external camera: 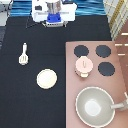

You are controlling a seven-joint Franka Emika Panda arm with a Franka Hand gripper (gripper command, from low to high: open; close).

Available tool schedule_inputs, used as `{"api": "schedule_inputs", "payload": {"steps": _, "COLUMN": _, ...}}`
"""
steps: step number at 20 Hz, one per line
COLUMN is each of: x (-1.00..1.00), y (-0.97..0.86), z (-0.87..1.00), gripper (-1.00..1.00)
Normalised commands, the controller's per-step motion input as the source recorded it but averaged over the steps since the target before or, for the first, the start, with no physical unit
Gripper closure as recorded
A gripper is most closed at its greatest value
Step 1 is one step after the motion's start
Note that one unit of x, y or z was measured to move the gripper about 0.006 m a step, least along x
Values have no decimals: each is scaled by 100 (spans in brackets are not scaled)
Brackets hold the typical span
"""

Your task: Take the lid off the pot, put the pot on the plate, and use the tool to push the pot to the front of the table.

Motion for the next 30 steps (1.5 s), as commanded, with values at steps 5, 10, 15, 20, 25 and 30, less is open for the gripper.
{"api": "schedule_inputs", "payload": {"steps": 5, "x": 31, "y": 17, "z": 23, "gripper": -100}}
{"api": "schedule_inputs", "payload": {"steps": 10, "x": 90, "y": 47, "z": 78, "gripper": -100}}
{"api": "schedule_inputs", "payload": {"steps": 15, "x": 100, "y": 39, "z": 70, "gripper": -100}}
{"api": "schedule_inputs", "payload": {"steps": 20, "x": 100, "y": 31, "z": 57, "gripper": -100}}
{"api": "schedule_inputs", "payload": {"steps": 25, "x": 100, "y": 29, "z": 43, "gripper": -100}}
{"api": "schedule_inputs", "payload": {"steps": 30, "x": 93, "y": 48, "z": 18, "gripper": -100}}
